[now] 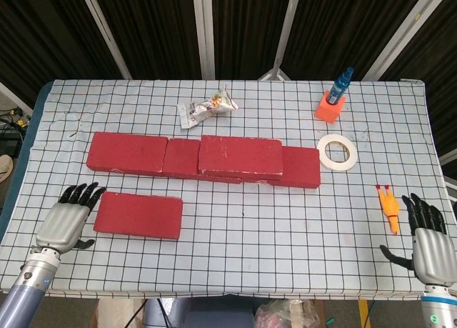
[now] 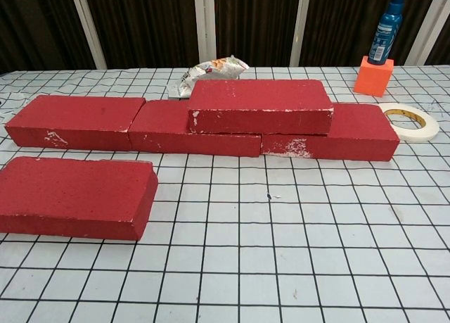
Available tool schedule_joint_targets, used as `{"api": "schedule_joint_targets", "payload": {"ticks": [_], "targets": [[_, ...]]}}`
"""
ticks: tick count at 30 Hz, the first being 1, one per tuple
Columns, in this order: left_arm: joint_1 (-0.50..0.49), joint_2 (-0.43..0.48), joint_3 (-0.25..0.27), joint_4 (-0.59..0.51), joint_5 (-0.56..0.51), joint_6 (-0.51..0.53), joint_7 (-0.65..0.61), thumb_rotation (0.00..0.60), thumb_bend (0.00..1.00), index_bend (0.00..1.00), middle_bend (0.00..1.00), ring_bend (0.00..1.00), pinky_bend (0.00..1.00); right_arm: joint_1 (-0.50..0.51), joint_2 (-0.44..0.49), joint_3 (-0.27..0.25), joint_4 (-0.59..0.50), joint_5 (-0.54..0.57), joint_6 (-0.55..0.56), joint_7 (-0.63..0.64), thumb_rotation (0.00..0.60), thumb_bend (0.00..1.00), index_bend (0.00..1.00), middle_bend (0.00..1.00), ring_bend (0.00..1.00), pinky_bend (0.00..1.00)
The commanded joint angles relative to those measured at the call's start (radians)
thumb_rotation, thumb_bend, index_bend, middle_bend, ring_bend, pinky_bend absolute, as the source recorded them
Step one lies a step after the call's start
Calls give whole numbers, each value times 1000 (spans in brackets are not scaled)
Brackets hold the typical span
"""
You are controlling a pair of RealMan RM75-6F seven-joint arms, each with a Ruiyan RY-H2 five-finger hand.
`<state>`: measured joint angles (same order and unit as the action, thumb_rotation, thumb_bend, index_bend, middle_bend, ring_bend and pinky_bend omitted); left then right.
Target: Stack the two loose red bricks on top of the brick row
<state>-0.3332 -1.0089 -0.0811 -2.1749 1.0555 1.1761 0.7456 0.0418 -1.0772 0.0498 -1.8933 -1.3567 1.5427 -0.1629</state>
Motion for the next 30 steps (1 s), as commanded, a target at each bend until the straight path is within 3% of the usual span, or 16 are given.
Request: {"api": "schedule_joint_targets", "payload": {"ticks": [1,6,17,30], "targets": [[-72,-37,-11,-21,-121,-10,89,600,0,0,0,0,0,-7,-47,15,86,-82,53,24,600,183,0,0,0,0],[-122,-105,-7,2,-183,13,141,600,0,0,0,0,0,-9,-74,17,149,-147,86,41,600,183,0,0,0,0],[-200,-213,12,62,-280,62,208,600,0,0,0,0,0,-17,-63,-1,115,-165,60,34,600,184,0,0,0,0],[-250,-306,38,199,-299,36,169,600,0,0,0,0,0,-20,-69,9,100,-151,46,16,600,184,0,0,0,0]]}}
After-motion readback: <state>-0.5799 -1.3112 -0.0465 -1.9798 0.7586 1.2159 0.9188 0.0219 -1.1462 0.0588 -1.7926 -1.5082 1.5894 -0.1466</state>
